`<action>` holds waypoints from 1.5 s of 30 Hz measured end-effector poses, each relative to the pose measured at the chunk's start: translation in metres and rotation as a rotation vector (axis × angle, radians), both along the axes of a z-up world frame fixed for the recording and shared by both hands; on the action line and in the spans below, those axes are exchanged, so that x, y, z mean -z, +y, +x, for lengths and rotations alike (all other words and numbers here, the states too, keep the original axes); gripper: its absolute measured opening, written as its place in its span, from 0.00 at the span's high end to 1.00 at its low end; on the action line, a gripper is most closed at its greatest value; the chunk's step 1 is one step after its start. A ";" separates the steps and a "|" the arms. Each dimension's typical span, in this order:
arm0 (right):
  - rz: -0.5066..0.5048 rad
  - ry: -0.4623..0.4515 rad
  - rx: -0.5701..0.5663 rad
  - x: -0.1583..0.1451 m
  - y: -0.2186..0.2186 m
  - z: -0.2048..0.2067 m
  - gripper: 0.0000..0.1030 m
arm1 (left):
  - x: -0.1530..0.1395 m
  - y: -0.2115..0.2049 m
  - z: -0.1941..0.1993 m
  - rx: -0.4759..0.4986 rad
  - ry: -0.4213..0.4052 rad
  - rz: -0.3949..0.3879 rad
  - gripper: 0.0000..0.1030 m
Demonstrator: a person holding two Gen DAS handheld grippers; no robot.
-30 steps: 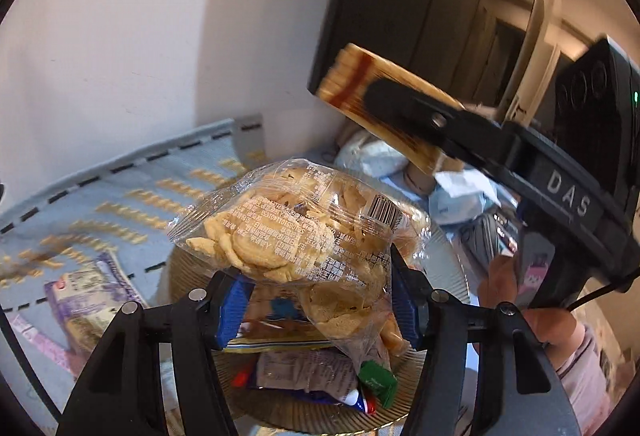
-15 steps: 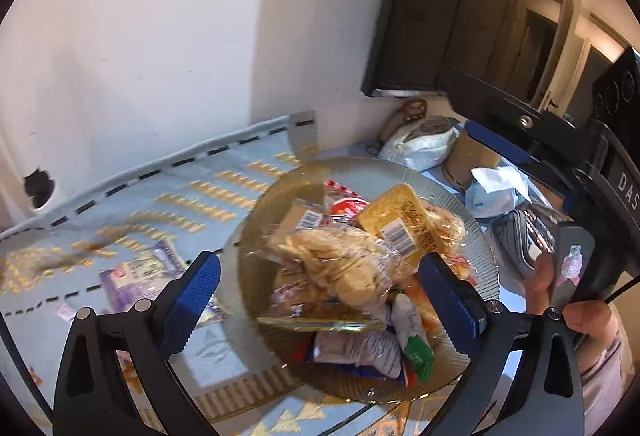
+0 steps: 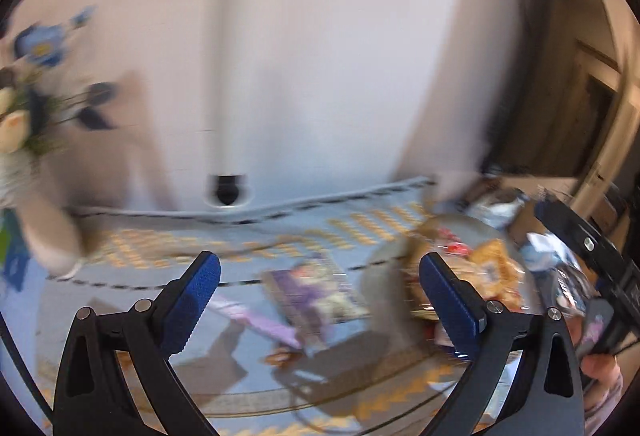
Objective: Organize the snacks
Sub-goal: 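Grasp the pink stick pack with the left gripper while the right grasps the purple-white pack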
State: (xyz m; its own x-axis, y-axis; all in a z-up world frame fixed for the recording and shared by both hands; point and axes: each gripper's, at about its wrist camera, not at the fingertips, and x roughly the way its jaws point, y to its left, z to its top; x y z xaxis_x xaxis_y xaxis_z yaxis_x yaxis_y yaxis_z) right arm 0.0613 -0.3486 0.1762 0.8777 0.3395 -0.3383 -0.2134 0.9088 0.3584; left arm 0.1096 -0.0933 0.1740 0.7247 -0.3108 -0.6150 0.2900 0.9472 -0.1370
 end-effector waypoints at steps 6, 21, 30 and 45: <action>0.003 0.050 -0.089 0.022 0.070 0.014 0.15 | 0.027 0.059 0.008 -0.102 0.051 0.032 0.03; 0.255 0.362 -0.049 0.164 0.112 0.057 0.15 | 0.157 0.075 0.054 -0.170 0.382 -0.189 0.03; 0.250 0.406 0.117 0.192 0.099 0.087 0.15 | 0.171 0.053 0.066 -0.235 0.391 -0.202 0.03; 0.119 0.331 0.079 0.178 0.120 0.090 0.63 | 0.165 0.060 0.033 -0.214 0.262 -0.083 0.90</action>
